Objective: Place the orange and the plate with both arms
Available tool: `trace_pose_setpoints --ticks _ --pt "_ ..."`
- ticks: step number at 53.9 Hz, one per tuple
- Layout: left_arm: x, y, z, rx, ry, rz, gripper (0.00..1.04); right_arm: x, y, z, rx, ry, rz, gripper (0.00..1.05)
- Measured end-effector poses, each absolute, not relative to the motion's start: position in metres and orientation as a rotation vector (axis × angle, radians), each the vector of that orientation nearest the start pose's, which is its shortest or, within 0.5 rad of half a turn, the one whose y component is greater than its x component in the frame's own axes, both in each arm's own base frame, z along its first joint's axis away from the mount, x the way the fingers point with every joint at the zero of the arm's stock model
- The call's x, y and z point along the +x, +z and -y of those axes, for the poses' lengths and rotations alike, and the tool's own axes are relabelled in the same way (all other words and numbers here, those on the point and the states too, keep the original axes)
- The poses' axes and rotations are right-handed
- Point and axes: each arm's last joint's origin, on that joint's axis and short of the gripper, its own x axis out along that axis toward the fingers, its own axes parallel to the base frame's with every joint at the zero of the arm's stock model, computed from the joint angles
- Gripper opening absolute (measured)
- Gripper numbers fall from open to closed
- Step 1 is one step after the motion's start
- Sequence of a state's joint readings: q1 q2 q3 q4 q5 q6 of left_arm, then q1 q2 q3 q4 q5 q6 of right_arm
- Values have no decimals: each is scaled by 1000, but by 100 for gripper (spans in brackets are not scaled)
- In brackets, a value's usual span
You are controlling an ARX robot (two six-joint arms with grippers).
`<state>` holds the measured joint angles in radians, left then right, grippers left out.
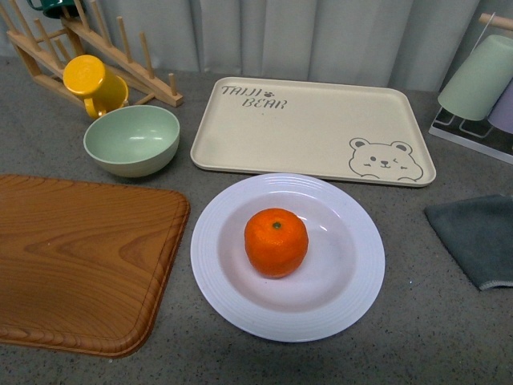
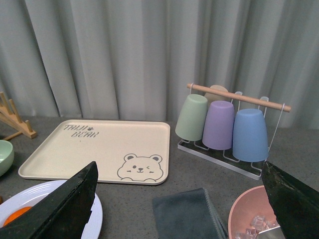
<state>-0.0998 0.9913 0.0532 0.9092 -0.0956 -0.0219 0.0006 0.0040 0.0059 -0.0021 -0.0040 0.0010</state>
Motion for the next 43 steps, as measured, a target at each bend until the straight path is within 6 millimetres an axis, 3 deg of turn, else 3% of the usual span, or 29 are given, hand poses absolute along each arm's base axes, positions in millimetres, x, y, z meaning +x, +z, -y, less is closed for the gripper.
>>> trace_pose_setpoints --ticks 4,11,43 --pt "160 162 11 -17 -11 -14 4 98 165 0 1 2 0 96" --pt "148 163 0 -10 4 -12 4 98 165 0 1 3 0 96" --pt "122 173 0 -8 -2 21 4 98 165 0 1 3 0 96"
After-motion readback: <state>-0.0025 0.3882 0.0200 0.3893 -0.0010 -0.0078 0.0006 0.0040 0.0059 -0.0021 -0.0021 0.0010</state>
